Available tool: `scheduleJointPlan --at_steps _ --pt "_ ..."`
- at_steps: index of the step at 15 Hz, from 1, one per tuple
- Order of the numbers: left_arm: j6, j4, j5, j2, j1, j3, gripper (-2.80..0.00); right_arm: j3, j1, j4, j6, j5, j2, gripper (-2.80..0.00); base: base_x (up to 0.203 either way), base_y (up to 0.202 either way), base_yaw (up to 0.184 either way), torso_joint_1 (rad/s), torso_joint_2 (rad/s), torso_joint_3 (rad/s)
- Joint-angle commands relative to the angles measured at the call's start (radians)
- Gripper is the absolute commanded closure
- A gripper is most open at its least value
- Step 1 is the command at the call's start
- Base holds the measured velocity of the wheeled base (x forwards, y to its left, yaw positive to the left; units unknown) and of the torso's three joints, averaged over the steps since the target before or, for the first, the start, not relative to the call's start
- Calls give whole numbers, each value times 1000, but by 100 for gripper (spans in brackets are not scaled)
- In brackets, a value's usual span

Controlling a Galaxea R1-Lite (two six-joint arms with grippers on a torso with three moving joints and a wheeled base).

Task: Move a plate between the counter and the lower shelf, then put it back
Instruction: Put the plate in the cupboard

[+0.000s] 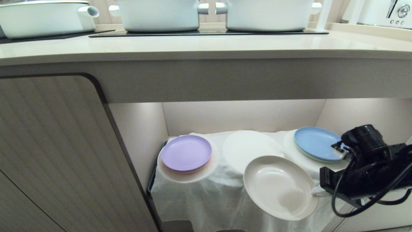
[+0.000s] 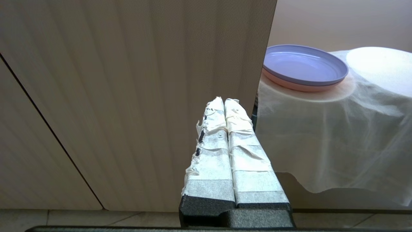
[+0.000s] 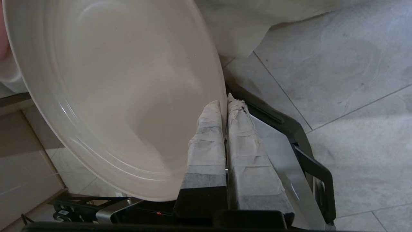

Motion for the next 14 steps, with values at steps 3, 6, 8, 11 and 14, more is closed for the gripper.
scheduleJointPlan --at_steps 3,6,8,11,14 --pt "-1 0 0 1 0 0 0 -44 22 -9 154 -3 50 0 0 0 0 0 0 0" --pt "-1 0 0 1 1 0 0 -53 31 -59 226 -5 69 0 0 0 0 0 0 0" --pt "-1 0 0 1 0 0 0 -61 46 -96 272 -11 82 0 0 0 0 0 0 0" --pt "-1 0 0 1 0 0 0 -58 75 -149 307 -101 110 0 0 0 0 0 0 0" --pt "-1 0 0 1 0 0 0 -68 89 -197 318 -154 136 0 0 0 0 0 0 0"
